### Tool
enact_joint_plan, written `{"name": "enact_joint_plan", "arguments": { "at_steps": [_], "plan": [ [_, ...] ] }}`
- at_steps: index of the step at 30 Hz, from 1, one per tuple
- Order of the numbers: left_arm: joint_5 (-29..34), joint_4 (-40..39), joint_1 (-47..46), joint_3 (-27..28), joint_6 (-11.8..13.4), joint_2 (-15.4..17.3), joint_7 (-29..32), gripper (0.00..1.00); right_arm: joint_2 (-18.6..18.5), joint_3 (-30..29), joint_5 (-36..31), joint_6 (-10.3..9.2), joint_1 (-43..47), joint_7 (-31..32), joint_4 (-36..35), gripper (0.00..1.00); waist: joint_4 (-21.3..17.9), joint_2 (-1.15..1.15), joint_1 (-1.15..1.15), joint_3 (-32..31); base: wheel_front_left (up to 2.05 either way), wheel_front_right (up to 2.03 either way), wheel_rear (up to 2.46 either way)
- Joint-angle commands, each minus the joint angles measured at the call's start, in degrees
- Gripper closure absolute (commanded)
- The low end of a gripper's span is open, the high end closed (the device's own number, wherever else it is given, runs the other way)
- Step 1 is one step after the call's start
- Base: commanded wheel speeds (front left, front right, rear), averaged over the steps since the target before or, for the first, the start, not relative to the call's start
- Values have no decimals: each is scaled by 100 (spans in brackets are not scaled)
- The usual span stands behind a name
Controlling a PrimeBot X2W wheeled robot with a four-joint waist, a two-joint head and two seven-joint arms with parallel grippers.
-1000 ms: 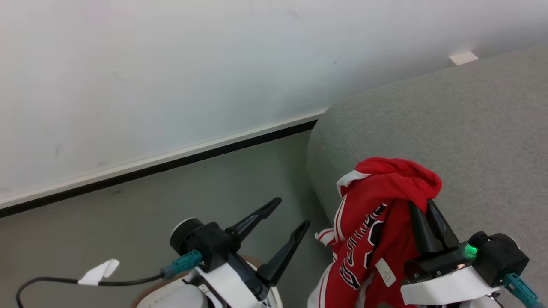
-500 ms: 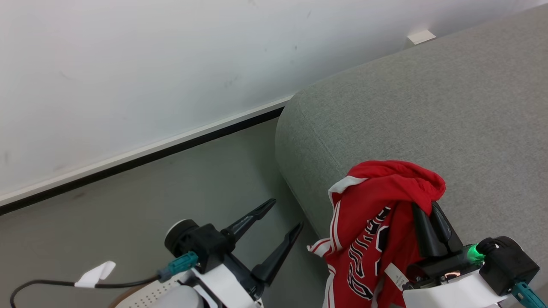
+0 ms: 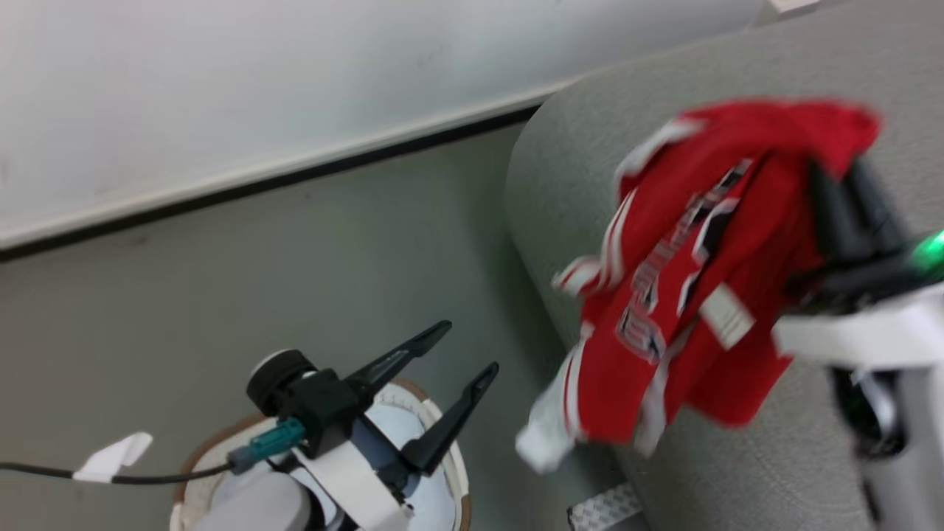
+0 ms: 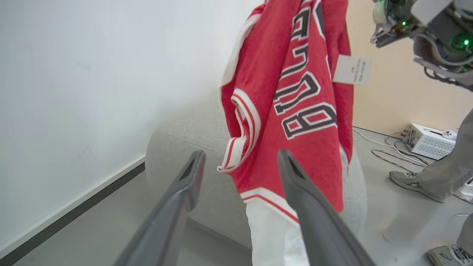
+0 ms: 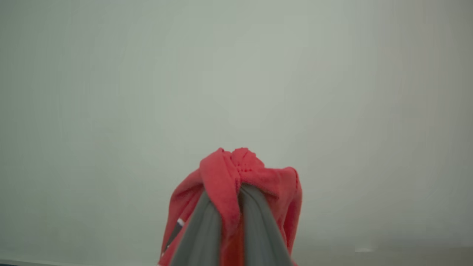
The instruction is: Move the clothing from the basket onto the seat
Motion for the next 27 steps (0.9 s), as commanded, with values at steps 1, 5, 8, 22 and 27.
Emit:
{"name": "enact_joint_plan", "arguments": {
  "at_steps": [1, 5, 8, 22, 27],
  "plan": [
    [16, -117, -76, 54, -33, 166, 16, 0, -155, -281, 132, -12, -490, 236, -137, 100, 249, 0, -1, 418, 0, 0, 0],
    [-13, -349, -103, 108, -65, 455, 42, 0, -476, -847, 227, -12, -1232, 808, -289, 100, 394, 0, -1, 820, 0, 0, 0],
    [-14, -516, -144, 154, -93, 668, 51, 0, -731, -1339, 226, -12, -1731, 1226, -300, 100, 491, 0, -1, 1133, 0, 0, 0],
    [-100, -1074, -324, 408, -152, 1416, 9, 0, -1391, -3257, -270, -12, -2268, 1991, 676, 100, 846, 0, -1, 2353, 0, 0, 0],
    [-146, -1171, -402, 470, -164, 1614, 0, 0, -1123, -3376, -639, -12, -2026, 1909, 1455, 100, 936, 0, -1, 2666, 0, 0, 0]
  ]
}}
